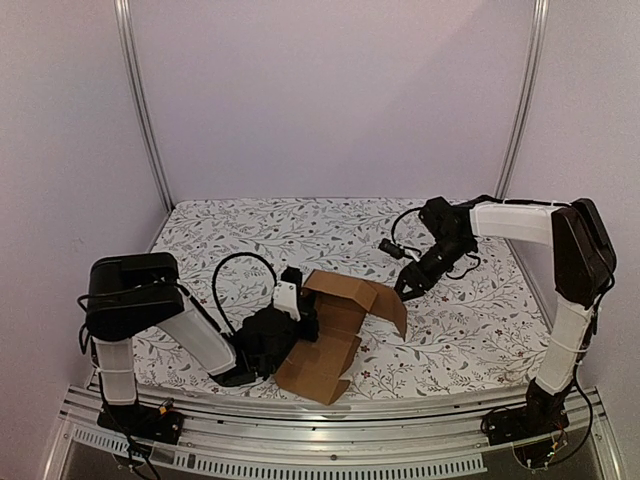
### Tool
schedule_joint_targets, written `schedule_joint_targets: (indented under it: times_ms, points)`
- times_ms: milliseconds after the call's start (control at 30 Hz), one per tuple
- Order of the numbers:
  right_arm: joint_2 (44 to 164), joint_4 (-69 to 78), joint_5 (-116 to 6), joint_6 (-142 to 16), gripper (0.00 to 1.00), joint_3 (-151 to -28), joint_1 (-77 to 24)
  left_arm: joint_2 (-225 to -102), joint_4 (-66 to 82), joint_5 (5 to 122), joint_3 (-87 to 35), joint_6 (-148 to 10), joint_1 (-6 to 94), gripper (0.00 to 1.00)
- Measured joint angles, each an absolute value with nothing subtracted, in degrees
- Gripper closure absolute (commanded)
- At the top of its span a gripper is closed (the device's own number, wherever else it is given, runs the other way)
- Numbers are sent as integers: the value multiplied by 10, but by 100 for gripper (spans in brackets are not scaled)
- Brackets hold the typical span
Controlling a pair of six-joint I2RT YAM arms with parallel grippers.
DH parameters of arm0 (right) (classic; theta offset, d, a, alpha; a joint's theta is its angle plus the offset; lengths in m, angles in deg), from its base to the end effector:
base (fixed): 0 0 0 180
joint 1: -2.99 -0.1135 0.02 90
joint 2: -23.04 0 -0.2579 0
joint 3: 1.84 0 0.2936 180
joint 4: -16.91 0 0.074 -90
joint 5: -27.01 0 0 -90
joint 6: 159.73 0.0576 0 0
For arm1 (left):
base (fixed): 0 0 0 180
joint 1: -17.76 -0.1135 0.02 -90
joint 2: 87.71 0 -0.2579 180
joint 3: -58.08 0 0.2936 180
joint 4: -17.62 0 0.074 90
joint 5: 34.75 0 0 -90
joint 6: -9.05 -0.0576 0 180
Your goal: Fold the paper box
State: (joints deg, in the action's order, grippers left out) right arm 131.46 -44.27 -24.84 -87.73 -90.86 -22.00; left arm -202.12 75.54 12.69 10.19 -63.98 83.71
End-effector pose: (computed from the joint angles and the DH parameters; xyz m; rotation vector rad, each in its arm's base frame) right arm 0.3457 0.2004 0.1430 -1.1219 2.6268 0.9998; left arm 0.1817 -0.3117 0.0616 0.1769 1.6918 -0.4478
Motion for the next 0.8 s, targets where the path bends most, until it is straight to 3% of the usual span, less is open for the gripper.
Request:
schedule_joint_targets:
  times_ms: [200, 500, 800]
  points:
    - [1294, -426, -215, -902, 42, -908, -273, -2021, 731, 103, 83, -626, 844, 100]
    - [1264, -447, -179, -956, 33, -898, -272, -2016, 699, 56, 76, -609, 852, 100]
    - [1222, -451, -144, -967, 37, -889, -275, -2015, 674, 44, 69, -603, 852, 100]
